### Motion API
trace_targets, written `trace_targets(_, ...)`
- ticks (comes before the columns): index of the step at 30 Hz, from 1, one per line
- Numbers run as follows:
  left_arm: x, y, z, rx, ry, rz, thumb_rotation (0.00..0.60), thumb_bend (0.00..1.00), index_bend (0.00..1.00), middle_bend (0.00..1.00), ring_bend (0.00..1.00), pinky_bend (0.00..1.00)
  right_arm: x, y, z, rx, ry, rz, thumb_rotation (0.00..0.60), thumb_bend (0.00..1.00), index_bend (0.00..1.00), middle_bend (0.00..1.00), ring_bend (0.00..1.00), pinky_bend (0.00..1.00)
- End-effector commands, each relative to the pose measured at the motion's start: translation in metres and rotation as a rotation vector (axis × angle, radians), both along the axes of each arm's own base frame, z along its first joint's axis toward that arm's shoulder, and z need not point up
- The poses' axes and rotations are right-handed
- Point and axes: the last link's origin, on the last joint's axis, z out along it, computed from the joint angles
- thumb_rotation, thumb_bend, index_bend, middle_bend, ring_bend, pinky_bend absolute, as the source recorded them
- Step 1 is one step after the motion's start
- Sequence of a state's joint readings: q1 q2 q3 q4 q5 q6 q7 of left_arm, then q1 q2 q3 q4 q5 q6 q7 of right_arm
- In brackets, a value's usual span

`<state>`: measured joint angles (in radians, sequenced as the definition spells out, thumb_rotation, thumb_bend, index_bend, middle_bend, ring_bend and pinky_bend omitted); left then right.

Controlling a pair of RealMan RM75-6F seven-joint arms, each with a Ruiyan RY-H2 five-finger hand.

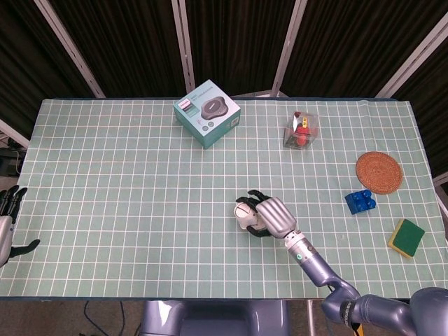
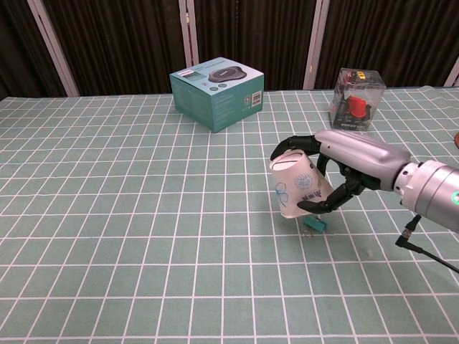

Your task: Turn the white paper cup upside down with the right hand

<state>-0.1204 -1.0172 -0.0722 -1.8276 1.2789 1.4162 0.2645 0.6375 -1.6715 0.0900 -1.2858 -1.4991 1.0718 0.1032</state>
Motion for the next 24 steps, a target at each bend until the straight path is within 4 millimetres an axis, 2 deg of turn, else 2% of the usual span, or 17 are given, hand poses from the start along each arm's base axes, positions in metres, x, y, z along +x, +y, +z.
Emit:
trace_targets(1,0.000,0.000,0.000,0.002,0.000,-0.001,0.600,0.00,0.00,0.00,0.00,0.00,-0.003,0.001,0.000,0.009,0.001,-0.006,0.600,0.22,0.25,0.37,0.14,0.42)
trace_targets(10,0.000,0.000,0.000,0.000,0.002,0.001,0.600,0.00,0.00,0.00,0.00,0.00,-0.008,0.005,-0.003,0.042,0.022,-0.007,0.600,0.21,0.25,0.34,0.10,0.38)
trace_targets(13,0.000,0.000,-0.001,-0.001,0.003,0.001,0.600,0.00,0.00,0.00,0.00,0.00,-0.008,0.006,-0.004,0.048,0.028,-0.003,0.600,0.20,0.23,0.30,0.07,0.34)
trace_targets(18,0.000,0.000,0.000,0.002,0.003,0.001,0.600,0.00,0.00,0.00,0.00,0.00,-0.011,0.006,-0.003,0.061,0.039,-0.005,0.600,0.19,0.15,0.21,0.00,0.27)
trace_targets(24,-0.001,0.000,-0.001,-0.001,0.004,0.003,0.600,0.00,0.00,0.00,0.00,0.00,-0.023,0.007,0.004,0.073,0.064,-0.014,0.600,0.19,0.13,0.17,0.00,0.20)
